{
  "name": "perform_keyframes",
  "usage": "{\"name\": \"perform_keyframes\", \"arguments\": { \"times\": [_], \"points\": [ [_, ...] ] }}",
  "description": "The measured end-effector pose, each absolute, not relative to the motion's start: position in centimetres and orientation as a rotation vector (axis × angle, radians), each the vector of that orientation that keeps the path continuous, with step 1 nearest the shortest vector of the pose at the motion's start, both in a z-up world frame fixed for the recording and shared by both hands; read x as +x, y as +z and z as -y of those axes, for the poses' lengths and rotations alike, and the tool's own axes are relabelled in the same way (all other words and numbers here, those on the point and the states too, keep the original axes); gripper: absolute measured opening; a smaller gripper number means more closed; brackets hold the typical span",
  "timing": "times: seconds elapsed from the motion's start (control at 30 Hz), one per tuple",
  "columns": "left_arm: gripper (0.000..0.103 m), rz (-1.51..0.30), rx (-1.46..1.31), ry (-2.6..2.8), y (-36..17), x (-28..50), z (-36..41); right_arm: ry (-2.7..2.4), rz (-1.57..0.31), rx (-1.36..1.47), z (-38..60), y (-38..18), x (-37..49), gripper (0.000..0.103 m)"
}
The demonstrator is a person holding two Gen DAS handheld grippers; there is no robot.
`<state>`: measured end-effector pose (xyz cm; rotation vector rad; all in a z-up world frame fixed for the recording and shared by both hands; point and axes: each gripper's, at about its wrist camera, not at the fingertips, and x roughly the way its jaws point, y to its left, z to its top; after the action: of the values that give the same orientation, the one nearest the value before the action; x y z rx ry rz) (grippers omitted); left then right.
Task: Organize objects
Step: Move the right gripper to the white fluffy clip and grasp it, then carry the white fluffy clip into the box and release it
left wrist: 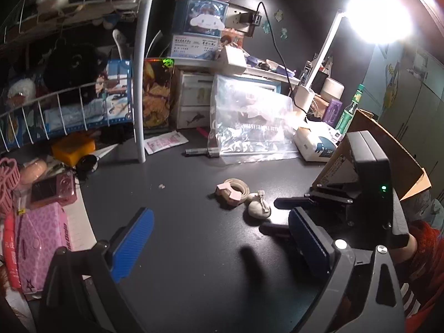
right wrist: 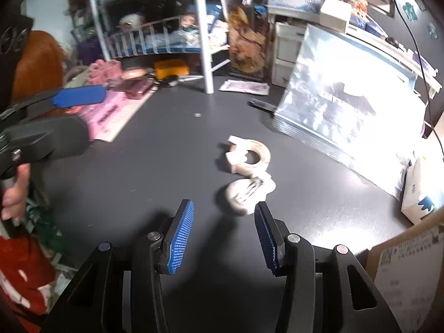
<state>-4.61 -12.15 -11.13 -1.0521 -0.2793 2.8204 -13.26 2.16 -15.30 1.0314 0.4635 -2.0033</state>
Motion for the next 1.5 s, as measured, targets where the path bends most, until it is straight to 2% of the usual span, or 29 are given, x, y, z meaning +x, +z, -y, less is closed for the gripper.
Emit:
{"name": "perform_keyframes", "arguments": {
  "times": [0.37,0.43,0.77,0.8,0.93,1.0,1.1,1.23,1.3,1.5],
  "points": [
    [0.097,0.310,-1.065,2.804,-11.5,-4.6,13.2,-2.042,-0.519,1.048,-1.1,-17.3,-15.3,0.041],
    [0.097,0.314,-1.068,2.800,-11.5,-4.6,13.1,-2.046,-0.518,1.043,-1.1,-17.3,-15.3,0.029],
    [0.097,0.327,-1.093,2.666,-11.3,-4.9,11.0,-1.950,-0.480,0.956,-1.9,-15.3,-12.2,0.027],
    [0.095,0.334,-1.091,2.643,-11.2,-4.9,10.8,-1.931,-0.470,0.934,-2.0,-14.7,-11.5,0.027],
    [0.068,0.386,-1.073,2.529,-10.3,-5.0,9.7,-1.912,-0.469,0.822,-2.7,-11.7,-8.9,0.027],
    [0.063,0.390,-1.045,2.507,-9.5,-4.8,9.0,-1.913,-0.468,0.765,-3.3,-10.2,-7.8,0.027],
    [0.050,0.392,-0.997,2.463,-7.9,-4.6,7.8,-1.924,-0.481,0.697,-4.1,-8.2,-6.4,0.027],
    [0.037,0.374,-0.955,2.436,-5.8,-4.7,6.2,-1.967,-0.519,0.620,-5.3,-6.2,-5.3,0.027],
    [0.033,0.350,-0.938,2.438,-4.8,-4.9,5.3,-2.000,-0.532,0.586,-6.1,-5.3,-4.9,0.027],
    [0.031,0.254,-0.899,2.413,-1.9,-6.4,1.4,-2.079,-0.566,0.528,-9.4,-3.0,-5.0,0.027]
  ]
}}
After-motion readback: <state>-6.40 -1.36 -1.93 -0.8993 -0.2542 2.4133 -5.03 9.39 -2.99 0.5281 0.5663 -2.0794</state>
